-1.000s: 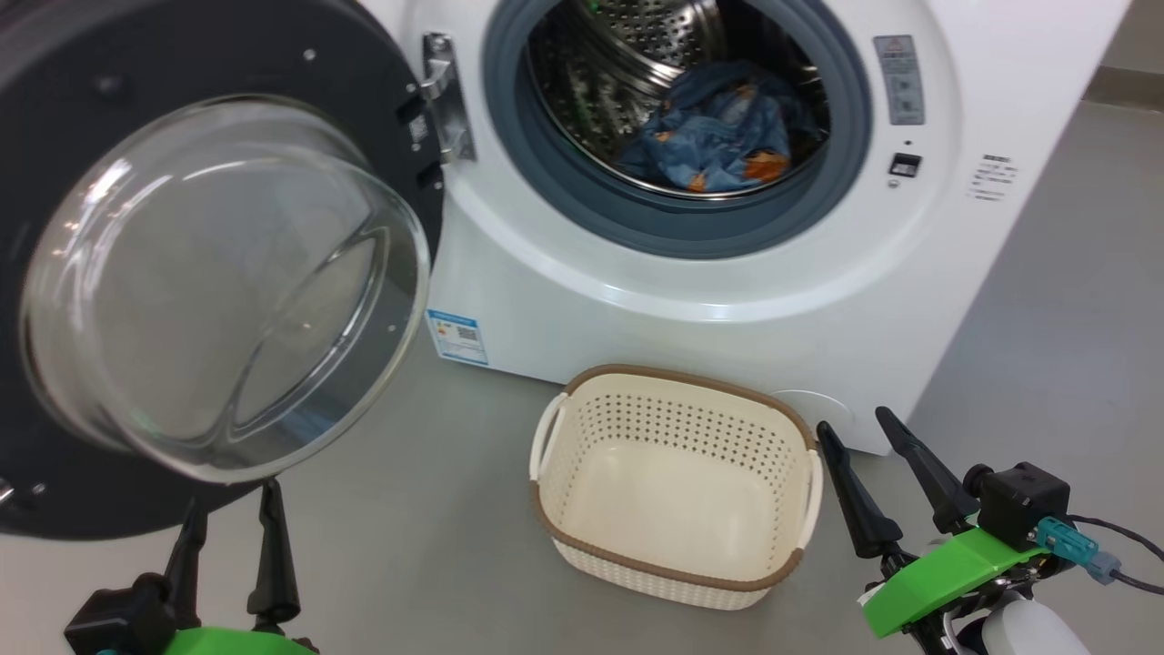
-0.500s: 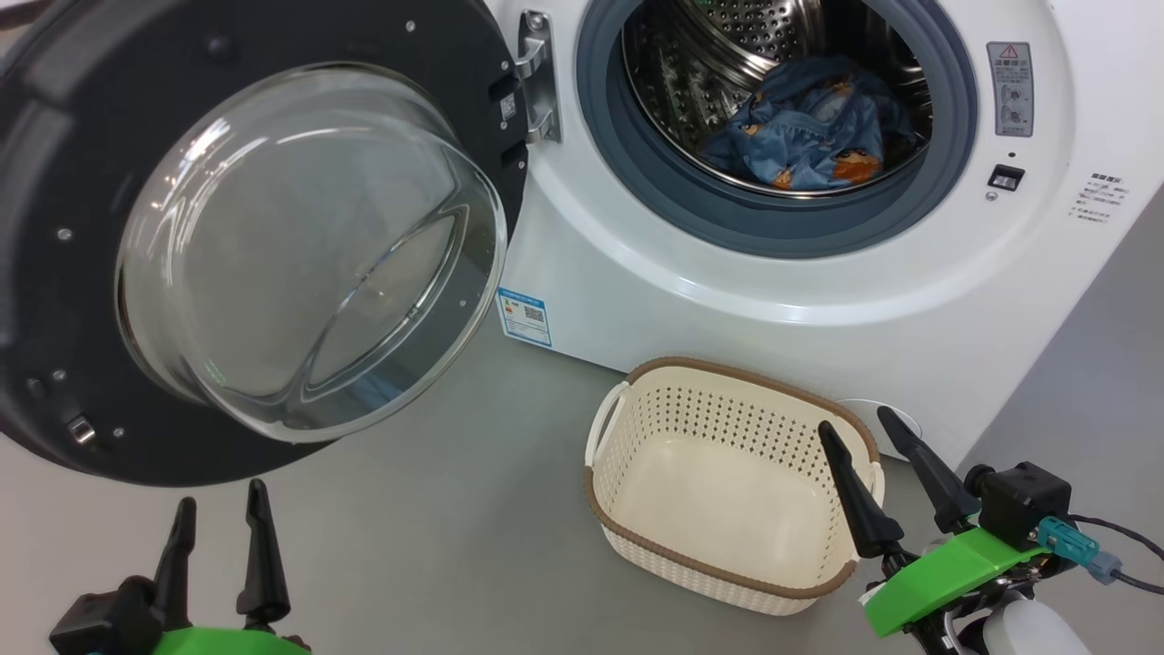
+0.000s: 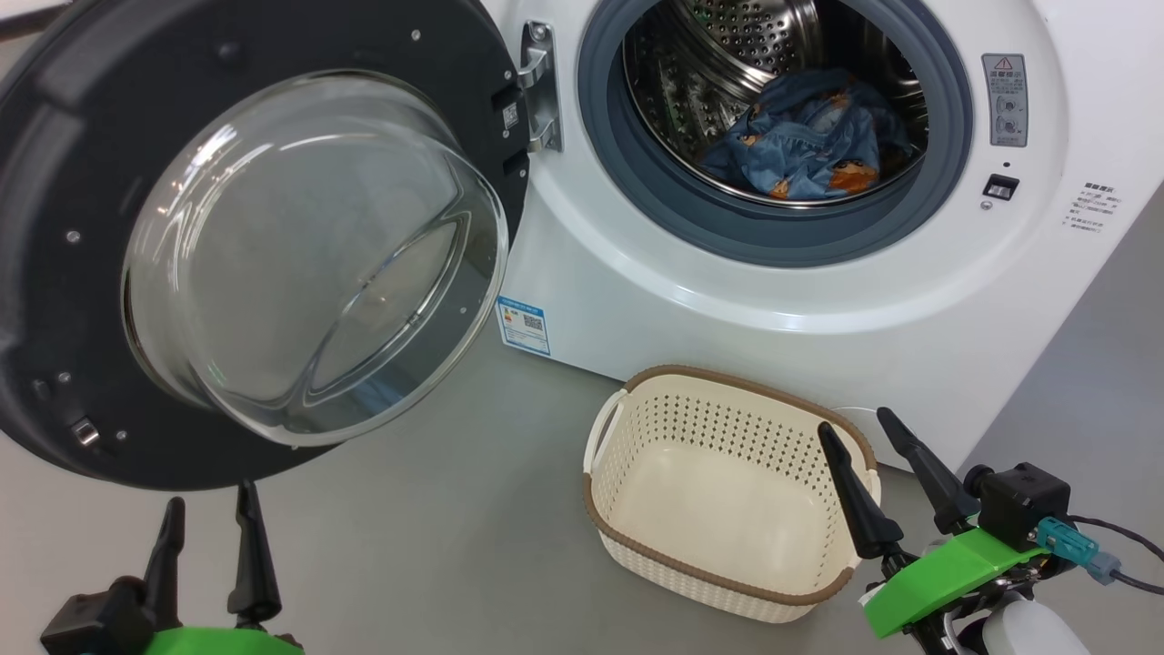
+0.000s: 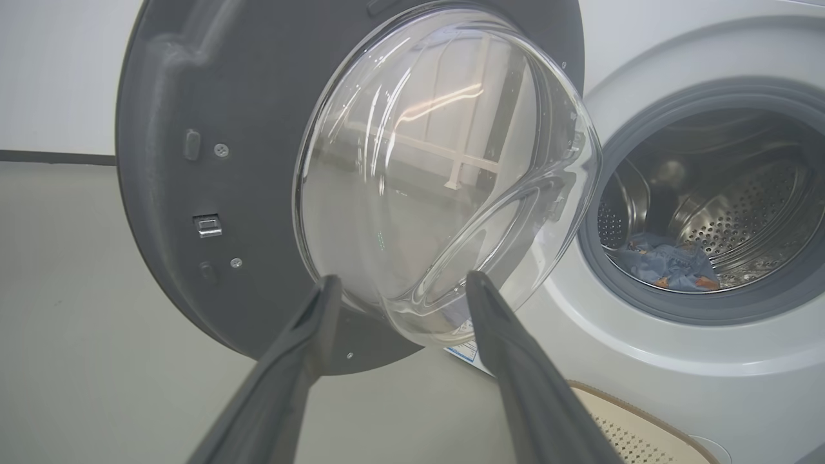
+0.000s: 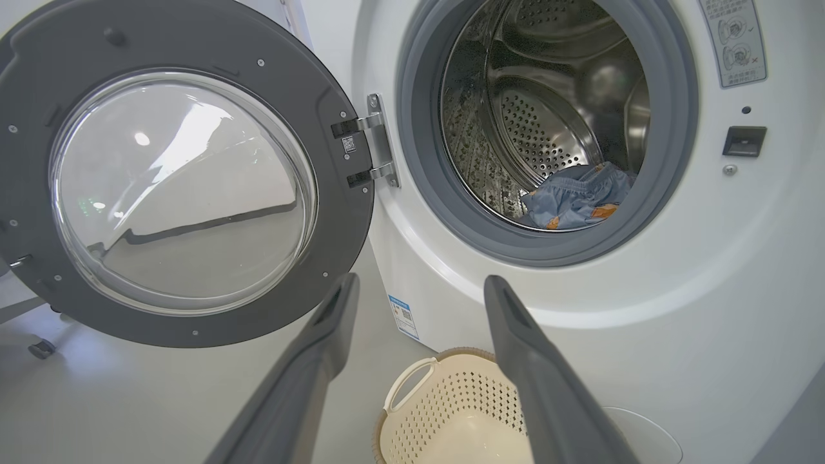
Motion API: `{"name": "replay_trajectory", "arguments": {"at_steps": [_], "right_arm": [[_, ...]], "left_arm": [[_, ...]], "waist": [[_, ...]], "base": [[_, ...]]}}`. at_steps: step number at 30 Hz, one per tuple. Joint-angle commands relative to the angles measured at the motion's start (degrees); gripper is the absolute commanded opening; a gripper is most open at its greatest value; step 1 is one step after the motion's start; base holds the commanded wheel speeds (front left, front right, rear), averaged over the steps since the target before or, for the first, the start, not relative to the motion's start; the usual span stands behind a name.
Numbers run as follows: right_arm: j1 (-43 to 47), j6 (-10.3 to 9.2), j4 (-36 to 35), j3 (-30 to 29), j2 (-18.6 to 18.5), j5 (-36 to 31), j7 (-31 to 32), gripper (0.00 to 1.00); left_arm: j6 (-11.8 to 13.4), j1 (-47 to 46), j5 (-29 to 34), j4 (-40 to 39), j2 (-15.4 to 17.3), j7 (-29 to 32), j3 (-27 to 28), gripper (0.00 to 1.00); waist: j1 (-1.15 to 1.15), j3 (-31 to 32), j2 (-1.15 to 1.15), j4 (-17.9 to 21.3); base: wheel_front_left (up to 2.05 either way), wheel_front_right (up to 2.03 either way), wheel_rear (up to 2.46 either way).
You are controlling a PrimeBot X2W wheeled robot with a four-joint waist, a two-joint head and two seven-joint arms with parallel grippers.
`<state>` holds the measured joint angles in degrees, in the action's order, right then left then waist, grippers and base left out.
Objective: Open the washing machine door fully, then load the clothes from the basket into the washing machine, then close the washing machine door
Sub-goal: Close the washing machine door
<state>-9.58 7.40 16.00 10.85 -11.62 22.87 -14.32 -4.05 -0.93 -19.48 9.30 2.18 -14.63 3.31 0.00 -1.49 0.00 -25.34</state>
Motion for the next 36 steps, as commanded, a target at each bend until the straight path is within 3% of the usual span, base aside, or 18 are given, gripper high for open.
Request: {"name": "replay_trajectory", "arguments": {"at_steps": [1, 3, 5, 6, 12, 14, 21, 29, 36], "right_arm": [[-0.79, 0.09, -1.21, 1.37, -0.16, 0.02, -0.68, 1.0], [-0.69, 0.09, -1.22, 1.32, -0.1, 0.11, -0.68, 1.0], [-0.6, 0.09, -1.23, 1.3, -0.03, 0.18, -0.68, 1.0], [-0.57, 0.09, -1.25, 1.25, -0.02, 0.19, -0.68, 1.0], [-0.26, 0.09, -1.21, 0.95, -0.24, 0.27, -0.68, 1.0], [-0.22, 0.09, -1.21, 1.08, -0.29, 0.29, -0.68, 1.0], [-0.53, 0.09, -1.17, 1.73, -0.6, 0.47, -0.68, 1.0], [-1.44, 0.09, -1.08, 2.13, -1.37, 0.36, -0.68, 1.0], [-2.6, 0.09, -0.93, 2.27, -2.52, 0.07, -0.68, 1.0]], "left_arm": [[0.05, -1.85, 0.58, -1.54, 0.7, -0.37, 2.16, 1.0], [-0.05, -1.87, 1.02, -1.9, 0.7, -0.37, 2.31, 0.85], [-0.41, -2.22, 1.81, -2.75, 0.76, -0.37, 2.6, 0.37], [-0.75, -2.63, 2.4, -3.64, 1.02, -0.37, 2.74, 0.0], [-2.49, -8.09, 2.22, -9.42, 5.49, -0.37, 4.63, 0.0], [-2.88, -12.41, -0.07, -10.83, 9.11, 0.23, 6.19, 0.0], [-3.19, -22.62, -12.73, -10.77, 14.8, 7.48, 12.5, 0.0], [-3.38, -34.28, -35.77, 6.91, 20.38, 16.4, 23.02, 0.0], [-3.42, -37.81, -45.58, 25.09, 27.04, 19.9, 29.16, 0.0]], "waist": [[0.0, 0.12, 0.0, 0.07], [0.0, 0.27, 0.0, 0.12], [0.0, 0.4, 0.0, 0.16], [0.0, 0.45, 0.0, 0.14], [0.0, 1.07, 0.0, -0.28], [0.0, 1.31, 0.0, -0.31], [0.0, 0.77, 0.0, 1.06], [0.0, -0.99, 0.0, 3.98], [0.0, -2.4, 0.0, 7.4]], "base": [[0.0, 0.0, 0.0], [0.0, 0.0, 0.0], [0.0, 0.0, 0.0], [0.0, 0.0, 0.0], [0.0, 0.0, 0.0], [0.0, 0.0, 0.0], [0.0, 0.0, 0.0], [0.0, 0.0, 0.0], [0.0, 0.0, 0.0]]}}
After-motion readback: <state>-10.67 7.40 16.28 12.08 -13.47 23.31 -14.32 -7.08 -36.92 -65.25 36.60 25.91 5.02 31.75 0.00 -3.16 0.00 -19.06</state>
